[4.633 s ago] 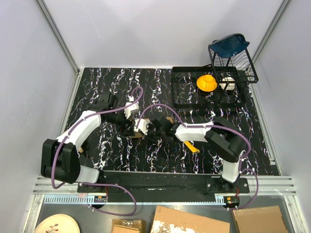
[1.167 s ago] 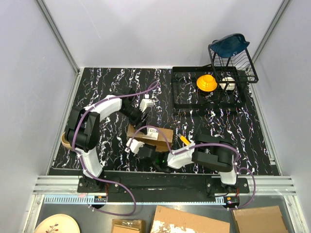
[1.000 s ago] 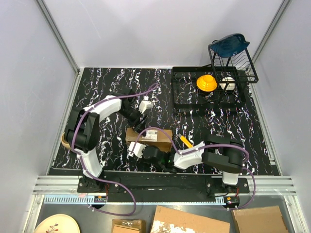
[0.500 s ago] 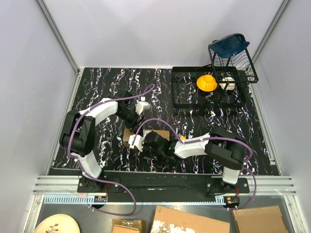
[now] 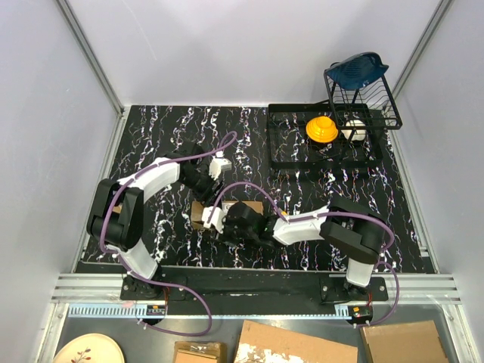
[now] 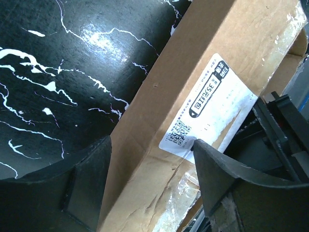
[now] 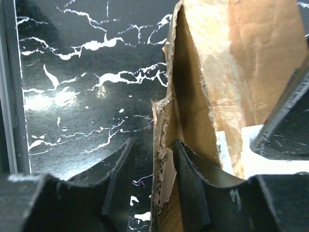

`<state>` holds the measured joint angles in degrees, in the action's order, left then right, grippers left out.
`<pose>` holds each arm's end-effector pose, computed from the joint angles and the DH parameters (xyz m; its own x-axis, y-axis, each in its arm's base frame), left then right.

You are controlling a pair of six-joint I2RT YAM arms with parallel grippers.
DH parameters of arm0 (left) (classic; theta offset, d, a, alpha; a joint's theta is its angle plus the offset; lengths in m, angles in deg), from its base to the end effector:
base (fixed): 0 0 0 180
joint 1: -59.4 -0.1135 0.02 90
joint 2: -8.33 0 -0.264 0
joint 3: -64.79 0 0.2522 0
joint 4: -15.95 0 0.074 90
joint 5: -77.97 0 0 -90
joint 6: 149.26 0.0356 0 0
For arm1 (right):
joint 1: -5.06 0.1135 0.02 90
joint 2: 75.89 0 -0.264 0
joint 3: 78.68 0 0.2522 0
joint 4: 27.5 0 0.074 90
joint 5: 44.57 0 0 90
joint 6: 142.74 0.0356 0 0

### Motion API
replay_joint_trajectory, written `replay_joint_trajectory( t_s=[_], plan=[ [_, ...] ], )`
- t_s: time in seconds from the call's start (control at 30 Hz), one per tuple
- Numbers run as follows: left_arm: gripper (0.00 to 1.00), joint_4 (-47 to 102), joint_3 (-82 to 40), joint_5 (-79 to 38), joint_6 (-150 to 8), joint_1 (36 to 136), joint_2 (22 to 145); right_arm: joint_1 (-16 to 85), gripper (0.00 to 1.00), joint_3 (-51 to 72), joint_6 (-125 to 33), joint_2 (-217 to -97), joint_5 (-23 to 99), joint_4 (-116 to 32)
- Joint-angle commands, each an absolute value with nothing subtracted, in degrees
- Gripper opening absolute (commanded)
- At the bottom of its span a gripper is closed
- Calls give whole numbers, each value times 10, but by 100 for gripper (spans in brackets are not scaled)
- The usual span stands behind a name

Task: Unpack the express box
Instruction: Open the express box at the center of the board.

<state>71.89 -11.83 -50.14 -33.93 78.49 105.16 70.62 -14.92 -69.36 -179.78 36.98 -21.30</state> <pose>0.2881 -0.1230 0.1895 -0.6595 0.5845 -0.4727 0.7513 0.4925 -0.4392 0.1470 0.3361 0.1463 0.0507 -0.5722 -0.8185 -0.9773 0.1404 -0.1587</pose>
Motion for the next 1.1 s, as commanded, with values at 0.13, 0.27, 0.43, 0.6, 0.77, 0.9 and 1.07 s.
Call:
replay_joint_trajectory(
  t_s=[0.13,0.27,0.43,0.6,0.77,0.9,1.07],
  plan=[
    [69,646,-91,-392,-332,794,1064,710,45,-180,-721,-1670,431,-89],
    [69,644,-95,-394,-335,794,1069,711,46,-183,-722,-1634,395,-116],
    [69,654,-104,-406,-333,793,1055,720,45,-192,-719,-1622,410,-137],
    [75,718,-166,-423,-313,780,1014,716,49,-238,-721,-1593,473,-168],
    [81,807,-245,-457,-283,749,954,699,58,-248,-715,-1594,501,-174],
    [85,834,-247,-467,-267,741,907,686,74,-229,-737,-1595,510,-170],
    [84,845,-193,-439,-292,742,863,672,88,-191,-766,-1620,525,-186]
  ],
)
